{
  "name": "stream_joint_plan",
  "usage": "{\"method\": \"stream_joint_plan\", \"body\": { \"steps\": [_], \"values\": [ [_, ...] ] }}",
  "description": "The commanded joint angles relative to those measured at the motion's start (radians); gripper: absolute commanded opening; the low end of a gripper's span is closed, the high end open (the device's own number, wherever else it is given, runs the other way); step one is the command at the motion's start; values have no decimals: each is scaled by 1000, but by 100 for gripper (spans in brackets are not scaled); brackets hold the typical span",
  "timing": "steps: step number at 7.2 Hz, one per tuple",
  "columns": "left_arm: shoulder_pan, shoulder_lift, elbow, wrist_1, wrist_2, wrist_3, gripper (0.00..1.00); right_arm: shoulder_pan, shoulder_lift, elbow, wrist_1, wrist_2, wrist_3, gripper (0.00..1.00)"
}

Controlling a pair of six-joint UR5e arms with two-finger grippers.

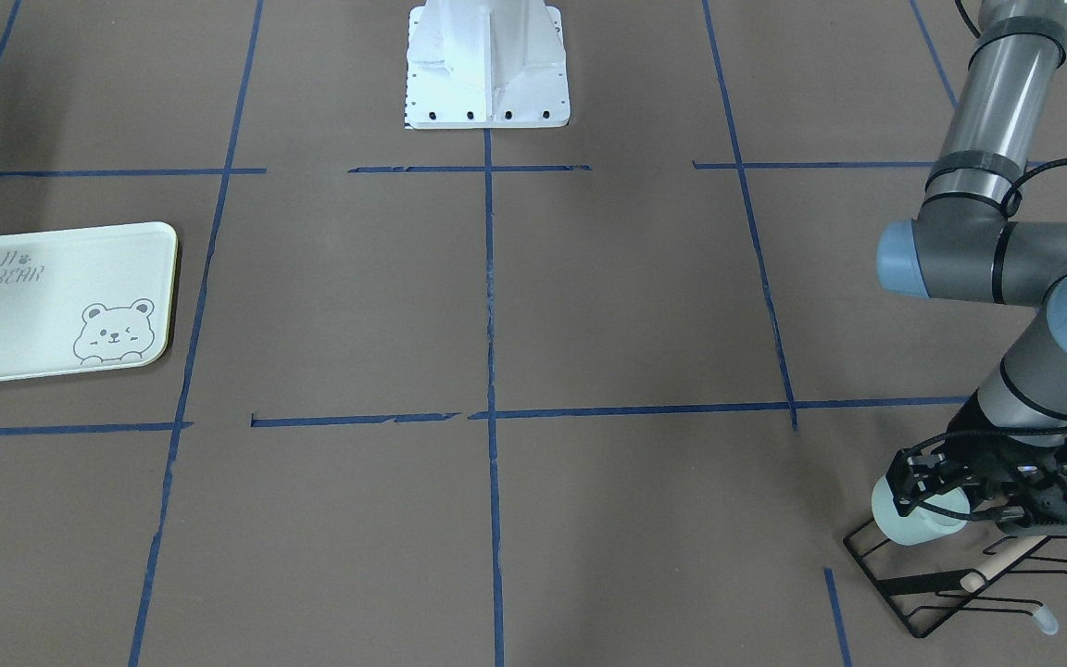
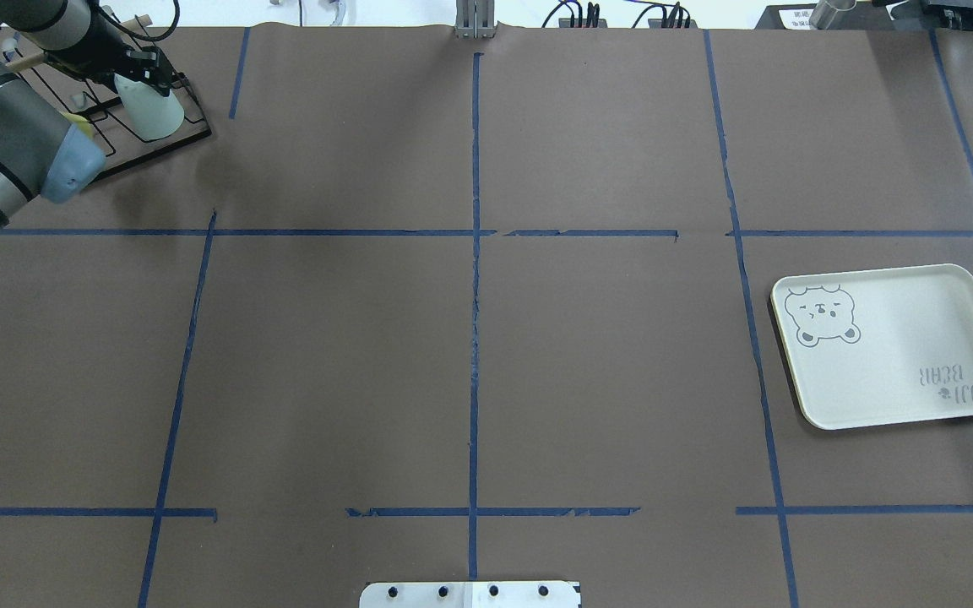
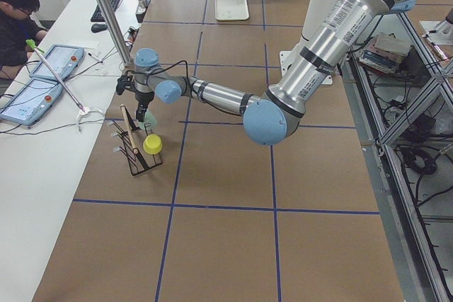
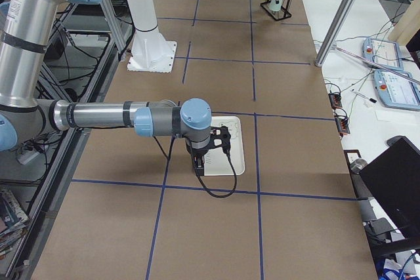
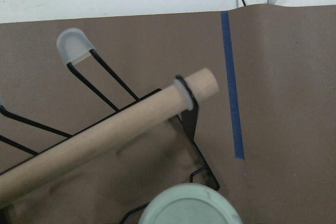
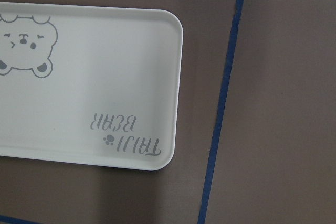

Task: Left arm grabs green cup and hands to right arm on tray

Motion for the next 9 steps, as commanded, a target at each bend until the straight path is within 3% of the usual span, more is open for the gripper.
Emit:
{"method": "stream_joint_plan", "body": {
  "steps": [1,2,5,6,7,9],
  "values": [
    [-30,-1,-46,12,-12,1,14,0,1,0,0,0,1,100],
    [-60,9,-101,26,-25,1,14,0,1,0,0,0,1,100],
    [-215,38,-277,145,-304,-2,15,0,1,0,0,0,1,100],
    [-225,41,-307,170,-340,-19,15,0,13,0,0,0,-1,100],
    [-214,71,-318,133,-337,-109,15,0,24,0,11,5,-7,100],
    [-135,122,-305,-83,-323,-277,15,-5,37,-21,105,119,22,100]
  ]
}}
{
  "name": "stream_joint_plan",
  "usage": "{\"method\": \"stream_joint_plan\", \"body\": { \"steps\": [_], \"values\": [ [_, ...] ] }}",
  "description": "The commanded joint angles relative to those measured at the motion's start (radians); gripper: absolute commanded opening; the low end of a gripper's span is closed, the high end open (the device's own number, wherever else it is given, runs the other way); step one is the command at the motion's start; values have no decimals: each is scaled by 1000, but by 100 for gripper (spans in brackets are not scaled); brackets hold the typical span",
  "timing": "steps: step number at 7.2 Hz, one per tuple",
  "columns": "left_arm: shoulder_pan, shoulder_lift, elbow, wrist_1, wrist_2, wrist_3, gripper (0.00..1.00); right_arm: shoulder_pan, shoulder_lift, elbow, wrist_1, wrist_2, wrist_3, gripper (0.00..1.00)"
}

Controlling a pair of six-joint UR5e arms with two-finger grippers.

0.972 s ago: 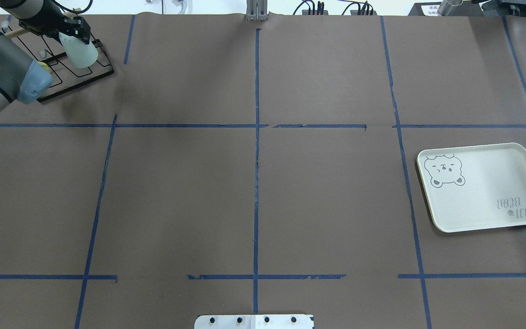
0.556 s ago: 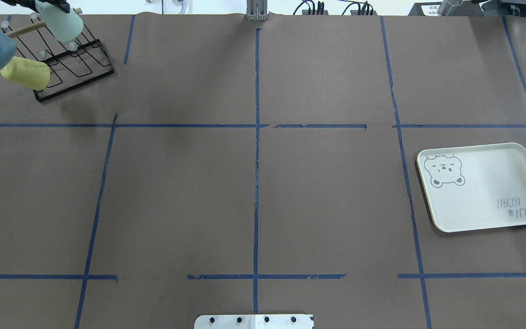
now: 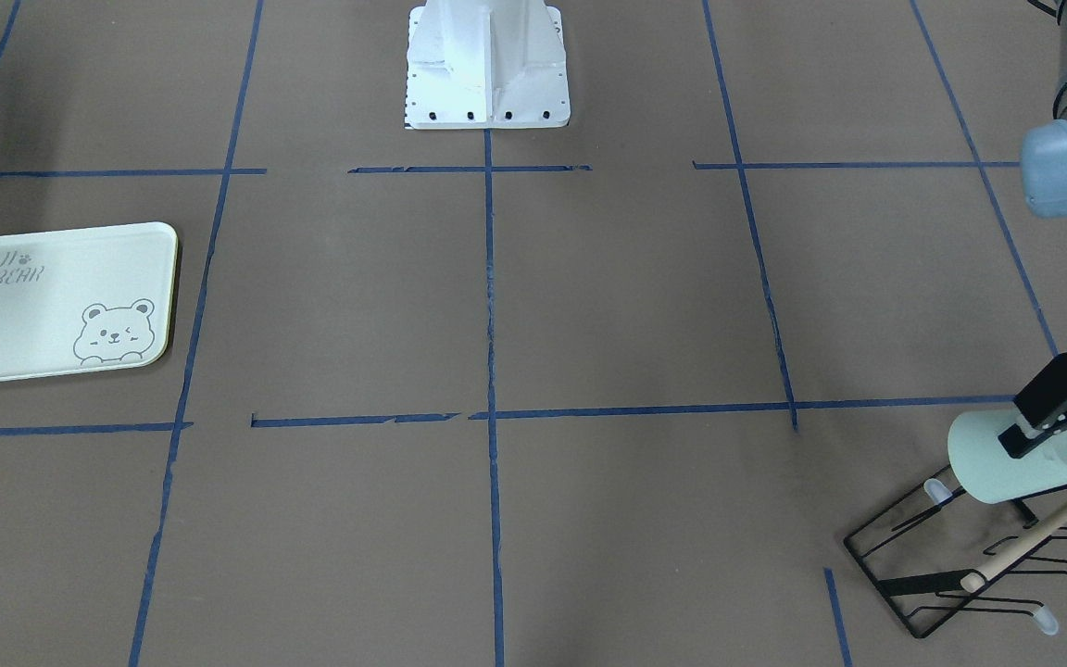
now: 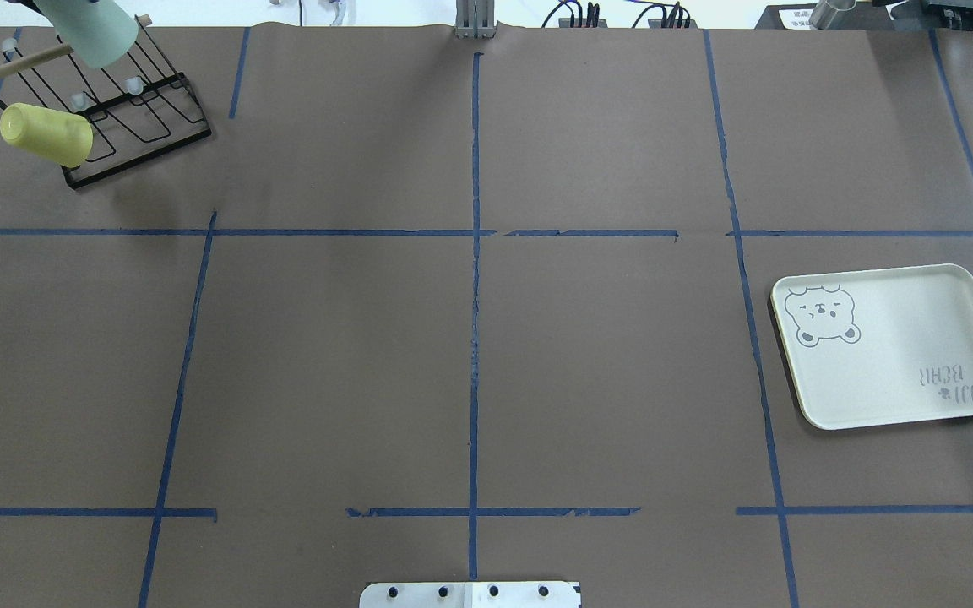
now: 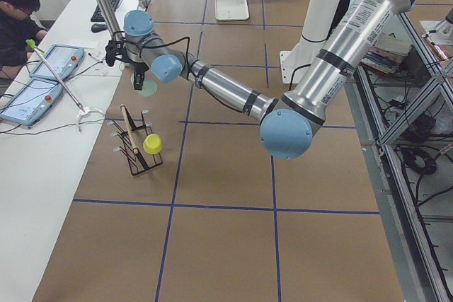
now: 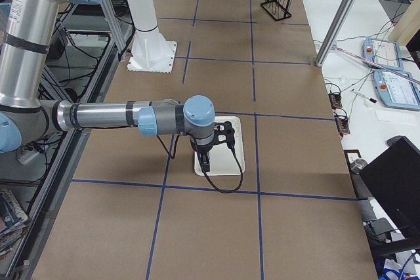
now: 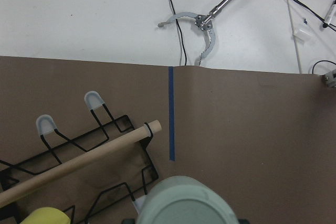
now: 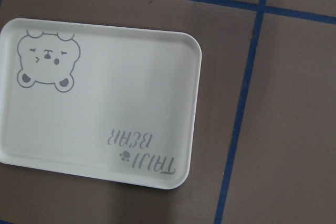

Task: Left arm grabs green cup and hands to right arm on tray

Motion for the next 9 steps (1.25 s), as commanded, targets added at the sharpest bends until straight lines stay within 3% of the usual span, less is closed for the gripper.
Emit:
{"method": "stream_joint_plan", "body": {
  "steps": [1,2,4,6,7,9],
  "values": [
    [88,39,-8,-196,52,-235,15,-2,34,-9,83,95,102,100],
    [110,50,-11,-271,70,-354,15,-7,60,-10,175,121,251,100],
    [156,80,-13,-456,78,-556,15,-55,66,-10,484,123,578,100],
    [252,100,-97,-528,168,-736,15,-146,100,-10,821,111,1027,100],
    [315,117,-170,-528,211,-803,15,-227,127,-10,967,42,1228,100],
    [422,132,-259,-529,291,-909,15,-443,164,-10,1221,-206,1563,100]
  ]
}}
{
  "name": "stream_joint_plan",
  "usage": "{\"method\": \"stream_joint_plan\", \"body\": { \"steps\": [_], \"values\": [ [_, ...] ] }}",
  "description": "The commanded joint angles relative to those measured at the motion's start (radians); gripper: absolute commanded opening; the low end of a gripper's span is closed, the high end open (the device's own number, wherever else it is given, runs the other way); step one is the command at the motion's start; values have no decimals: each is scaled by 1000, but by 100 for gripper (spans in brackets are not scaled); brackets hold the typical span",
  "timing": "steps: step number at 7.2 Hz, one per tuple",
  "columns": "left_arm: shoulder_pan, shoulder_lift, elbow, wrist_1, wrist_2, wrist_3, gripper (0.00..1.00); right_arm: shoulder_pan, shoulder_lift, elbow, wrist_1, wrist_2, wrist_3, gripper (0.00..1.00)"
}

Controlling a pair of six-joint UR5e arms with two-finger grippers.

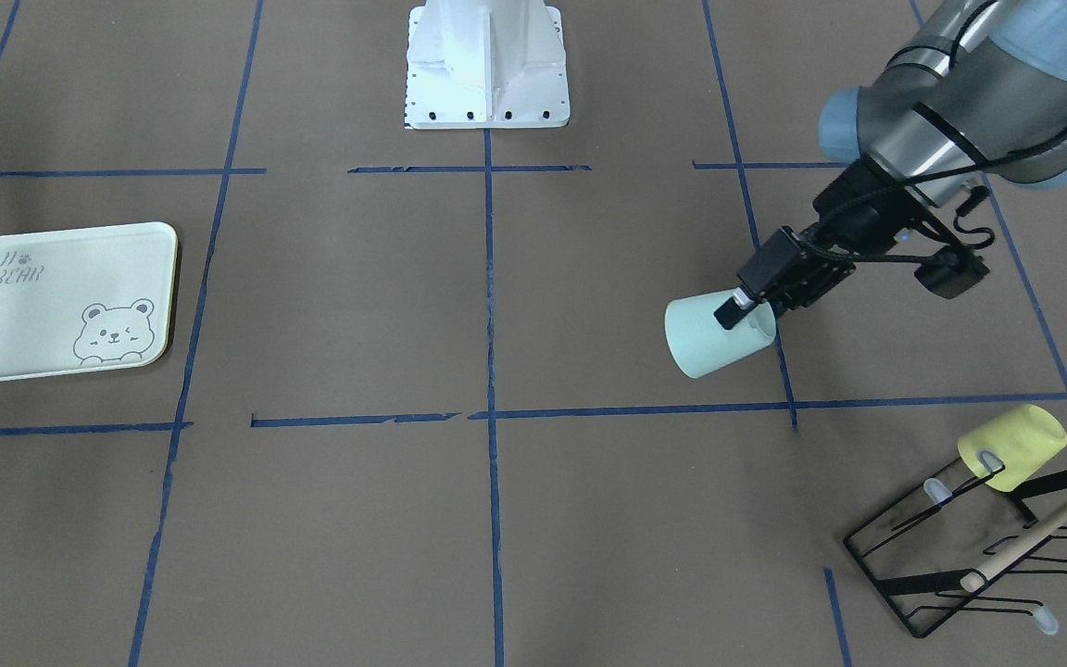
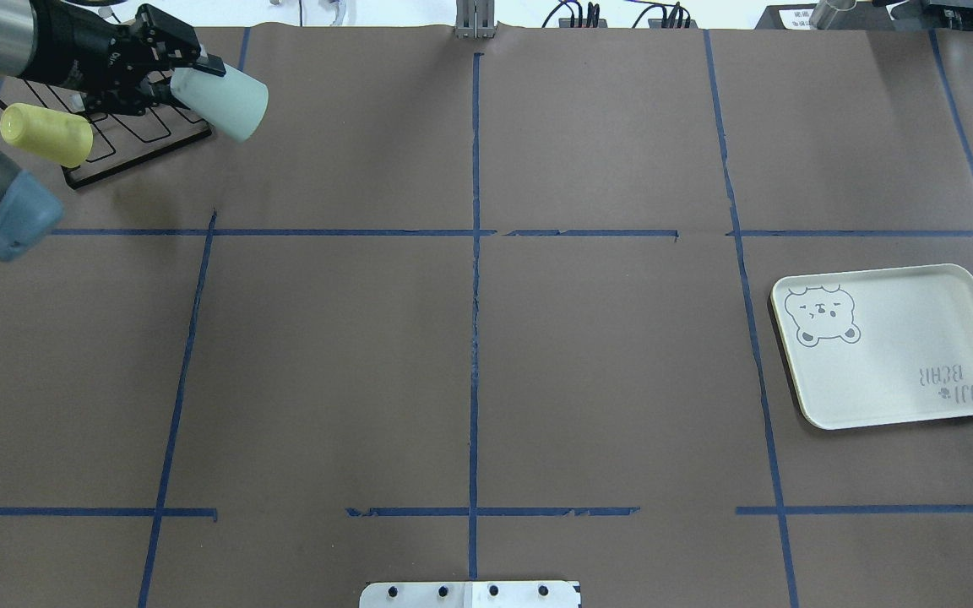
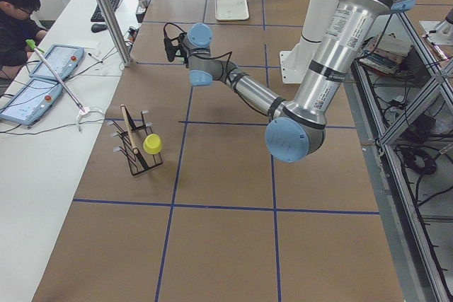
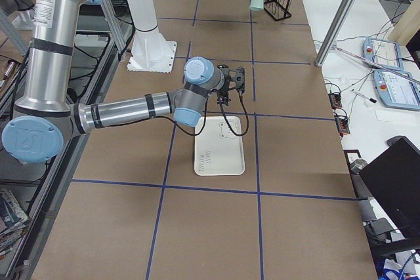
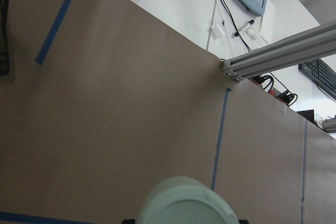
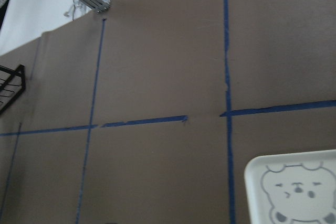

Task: Left arm grabs green cup and hands to right arm on tray

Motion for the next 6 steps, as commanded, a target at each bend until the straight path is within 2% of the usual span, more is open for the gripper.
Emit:
{"method": "stream_joint_plan", "body": {
  "steps": [1,3,4,5,6],
  "values": [
    [118,19,-97,-6,72,-94,15,-178,67,0,237,-153,338,100],
    [224,17,-117,-99,126,-227,15,-253,131,0,335,-161,440,100],
    [292,17,-117,-148,196,-260,15,-323,132,5,369,-247,454,100],
    [336,17,-114,-229,251,-333,15,-429,134,5,464,-411,492,100],
    [337,10,-114,-286,258,-426,16,-527,137,5,534,-544,499,100]
  ]
}}
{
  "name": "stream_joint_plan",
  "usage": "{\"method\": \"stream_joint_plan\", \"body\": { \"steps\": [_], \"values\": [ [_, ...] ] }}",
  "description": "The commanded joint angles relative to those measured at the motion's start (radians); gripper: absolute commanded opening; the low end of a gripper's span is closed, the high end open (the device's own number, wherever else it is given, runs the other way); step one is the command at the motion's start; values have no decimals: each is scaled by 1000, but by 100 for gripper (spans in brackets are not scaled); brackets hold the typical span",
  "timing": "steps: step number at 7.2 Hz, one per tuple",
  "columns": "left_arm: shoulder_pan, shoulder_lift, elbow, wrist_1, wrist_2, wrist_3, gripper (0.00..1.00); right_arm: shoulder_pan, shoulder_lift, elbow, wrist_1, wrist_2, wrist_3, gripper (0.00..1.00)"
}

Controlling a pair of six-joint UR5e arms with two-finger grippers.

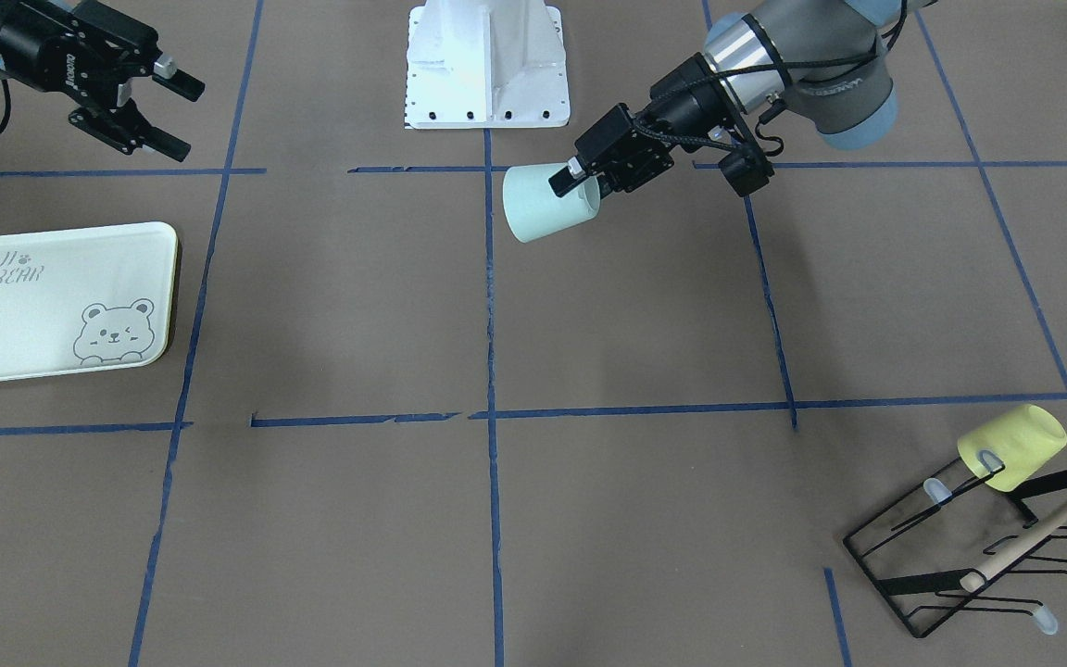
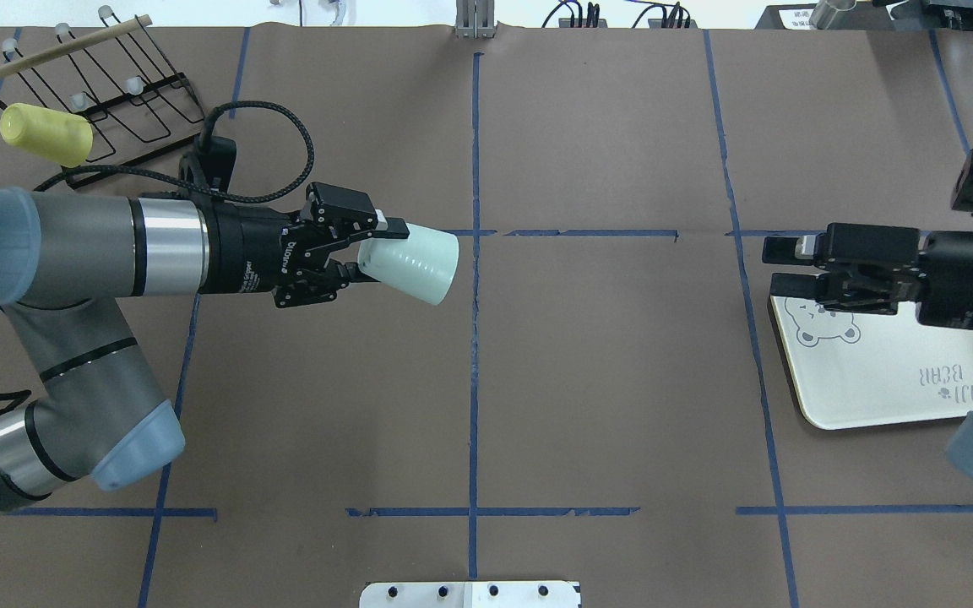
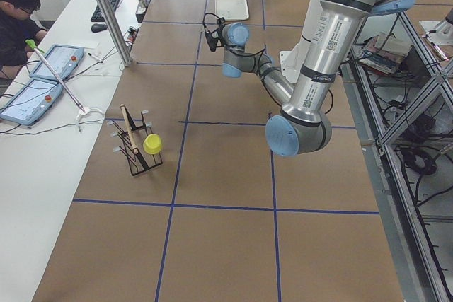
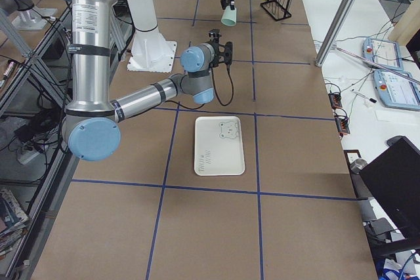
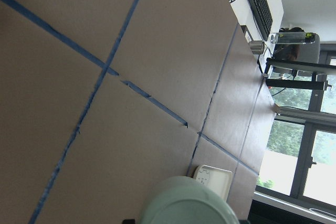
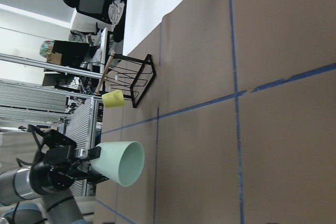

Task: Left arm grabs green cup and hands to right arm on tray

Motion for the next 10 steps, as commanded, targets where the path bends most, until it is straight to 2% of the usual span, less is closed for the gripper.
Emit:
{"method": "stream_joint_plan", "body": {
  "steps": [1,2,3,4,7,10],
  "values": [
    [28,-7,8,-182,32,-184,16,-184,60,-1,100,-235,22,100],
    [31,-7,22,-260,51,-213,16,-254,116,-1,100,-316,22,100],
    [62,-12,21,-270,67,-217,16,-340,162,-5,100,-402,19,100],
    [85,-22,21,-272,80,-215,16,-383,202,-13,97,-429,16,100],
    [110,-32,19,-276,81,-217,16,-401,282,-48,83,-435,13,100],
    [148,-35,5,-276,81,-215,16,-401,283,-51,83,-443,11,100]
  ]
}}
